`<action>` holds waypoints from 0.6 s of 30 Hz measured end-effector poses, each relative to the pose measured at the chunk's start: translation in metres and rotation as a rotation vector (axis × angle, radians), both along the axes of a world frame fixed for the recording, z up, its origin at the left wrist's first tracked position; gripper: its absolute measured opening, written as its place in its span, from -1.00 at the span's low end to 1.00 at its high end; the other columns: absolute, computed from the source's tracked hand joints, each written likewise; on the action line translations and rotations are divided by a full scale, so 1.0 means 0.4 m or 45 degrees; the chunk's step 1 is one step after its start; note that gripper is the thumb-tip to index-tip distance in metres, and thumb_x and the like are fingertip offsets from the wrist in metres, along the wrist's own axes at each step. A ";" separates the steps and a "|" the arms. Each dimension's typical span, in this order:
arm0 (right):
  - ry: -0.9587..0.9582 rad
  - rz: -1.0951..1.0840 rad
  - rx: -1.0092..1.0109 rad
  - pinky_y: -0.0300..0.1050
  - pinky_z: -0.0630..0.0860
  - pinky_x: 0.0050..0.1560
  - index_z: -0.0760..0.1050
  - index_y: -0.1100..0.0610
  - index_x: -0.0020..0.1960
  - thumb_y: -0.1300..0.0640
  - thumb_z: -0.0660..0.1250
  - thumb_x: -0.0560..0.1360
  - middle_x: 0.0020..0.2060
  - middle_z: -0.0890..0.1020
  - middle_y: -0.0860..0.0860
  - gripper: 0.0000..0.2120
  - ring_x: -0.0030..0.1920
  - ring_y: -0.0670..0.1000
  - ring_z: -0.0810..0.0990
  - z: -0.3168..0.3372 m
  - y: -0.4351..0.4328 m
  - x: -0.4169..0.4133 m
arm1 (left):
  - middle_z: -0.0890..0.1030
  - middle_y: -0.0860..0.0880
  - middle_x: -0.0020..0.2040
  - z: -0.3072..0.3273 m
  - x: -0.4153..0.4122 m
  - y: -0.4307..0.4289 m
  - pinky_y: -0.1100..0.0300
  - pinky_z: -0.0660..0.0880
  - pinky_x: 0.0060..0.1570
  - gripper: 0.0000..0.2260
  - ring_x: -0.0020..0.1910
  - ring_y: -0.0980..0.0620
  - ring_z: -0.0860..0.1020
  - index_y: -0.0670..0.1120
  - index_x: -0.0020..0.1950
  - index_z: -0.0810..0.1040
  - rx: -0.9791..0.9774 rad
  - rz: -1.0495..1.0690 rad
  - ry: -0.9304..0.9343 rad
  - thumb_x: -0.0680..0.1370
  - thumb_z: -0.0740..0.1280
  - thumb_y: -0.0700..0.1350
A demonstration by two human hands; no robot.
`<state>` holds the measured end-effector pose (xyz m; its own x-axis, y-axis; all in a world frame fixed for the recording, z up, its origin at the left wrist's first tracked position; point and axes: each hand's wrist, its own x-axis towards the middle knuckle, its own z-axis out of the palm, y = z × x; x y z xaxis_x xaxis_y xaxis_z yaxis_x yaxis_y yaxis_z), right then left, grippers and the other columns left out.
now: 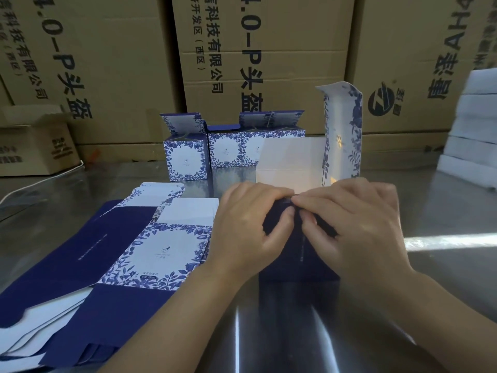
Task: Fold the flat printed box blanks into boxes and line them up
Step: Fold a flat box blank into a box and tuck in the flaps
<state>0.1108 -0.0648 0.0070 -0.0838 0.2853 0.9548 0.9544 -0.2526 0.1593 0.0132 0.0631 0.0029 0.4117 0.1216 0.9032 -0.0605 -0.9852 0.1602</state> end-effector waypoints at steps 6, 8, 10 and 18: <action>0.088 -0.101 -0.006 -0.12 0.16 -0.08 0.67 -0.03 -0.08 0.05 0.36 0.47 -0.22 0.67 -0.15 -0.89 -0.20 0.00 0.44 0.010 -0.010 0.001 | 0.65 0.10 -0.10 -0.007 0.004 0.003 0.12 0.38 -0.01 -0.81 -0.10 0.06 0.55 -0.09 -0.07 0.62 -0.003 -0.003 -0.039 0.55 0.22 -0.08; 0.169 -0.027 -0.064 -0.14 0.22 -0.15 0.68 0.00 -0.08 0.08 0.35 0.46 -0.22 0.67 -0.10 -0.87 -0.26 0.01 0.48 0.012 -0.010 0.004 | 0.64 0.11 -0.08 -0.008 0.007 0.004 0.13 0.38 -0.01 -0.81 -0.07 0.09 0.54 -0.08 -0.07 0.63 -0.028 -0.017 -0.036 0.56 0.23 -0.08; 0.331 0.078 -0.111 -0.19 0.35 -0.22 0.68 0.00 -0.07 0.08 0.34 0.47 -0.19 0.67 -0.10 -0.86 -0.32 -0.14 0.45 0.011 -0.011 0.005 | 0.64 0.12 -0.08 -0.009 0.009 0.001 0.11 0.39 -0.03 -0.81 -0.07 0.10 0.52 -0.06 -0.08 0.63 -0.061 -0.042 -0.033 0.56 0.23 -0.07; 0.566 0.239 -0.150 -0.38 0.38 -0.25 0.67 0.03 -0.04 0.10 0.38 0.45 -0.15 0.65 -0.12 -0.87 -0.39 -0.30 0.40 0.006 -0.012 0.004 | 0.63 0.09 -0.13 -0.005 0.014 0.001 0.06 0.40 -0.06 -0.83 -0.11 0.03 0.53 -0.08 -0.11 0.62 -0.062 -0.069 -0.036 0.56 0.25 -0.09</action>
